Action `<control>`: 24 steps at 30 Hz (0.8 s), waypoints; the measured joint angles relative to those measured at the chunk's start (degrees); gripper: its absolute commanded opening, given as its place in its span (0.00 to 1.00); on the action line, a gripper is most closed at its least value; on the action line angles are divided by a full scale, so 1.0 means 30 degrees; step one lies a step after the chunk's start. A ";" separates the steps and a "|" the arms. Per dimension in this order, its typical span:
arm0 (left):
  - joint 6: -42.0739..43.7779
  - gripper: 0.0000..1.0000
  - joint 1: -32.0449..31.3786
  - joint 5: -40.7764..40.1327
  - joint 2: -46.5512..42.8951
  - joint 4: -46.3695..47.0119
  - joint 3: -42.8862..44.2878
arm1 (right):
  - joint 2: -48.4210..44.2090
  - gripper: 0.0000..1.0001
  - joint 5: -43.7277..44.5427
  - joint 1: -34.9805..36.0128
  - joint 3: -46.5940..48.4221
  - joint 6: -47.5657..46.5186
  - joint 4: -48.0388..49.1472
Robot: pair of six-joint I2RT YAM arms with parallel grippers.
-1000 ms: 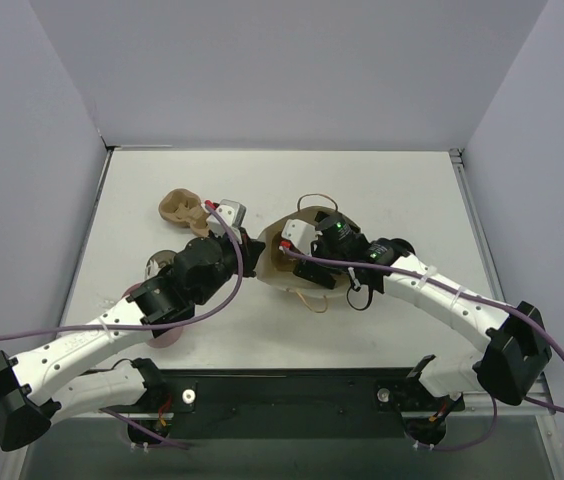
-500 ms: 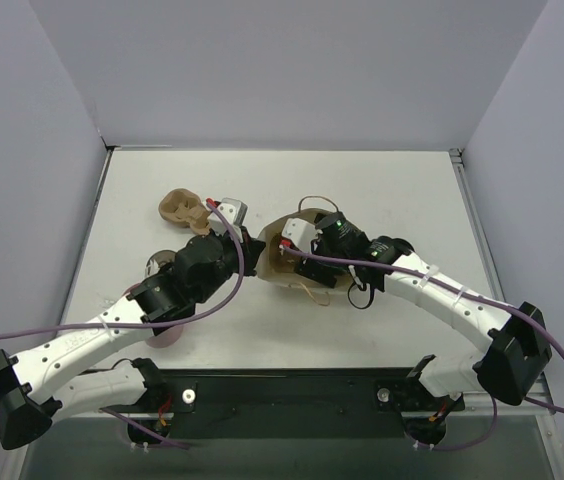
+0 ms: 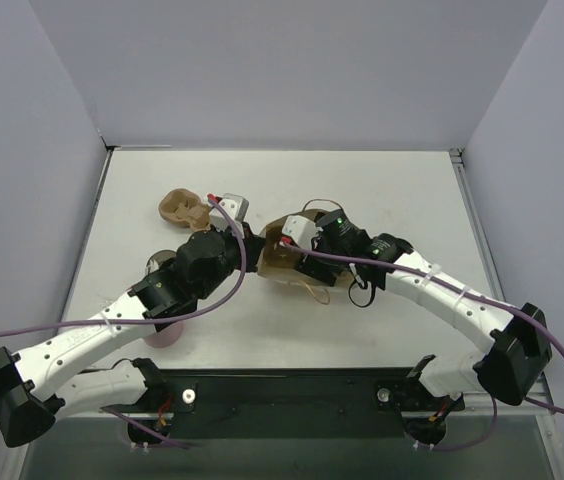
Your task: Pack the takeout coffee
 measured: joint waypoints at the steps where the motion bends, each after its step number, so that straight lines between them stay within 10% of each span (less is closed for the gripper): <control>1: -0.0015 0.18 0.0007 0.0007 0.0007 -0.0044 0.0022 | 0.0000 0.75 -0.0015 -0.0007 0.0095 0.0044 -0.0051; 24: 0.1144 0.66 0.0459 -0.0962 0.0138 -0.0459 0.2645 | 0.0692 0.64 -0.0692 -0.0656 0.4175 0.0838 -0.1122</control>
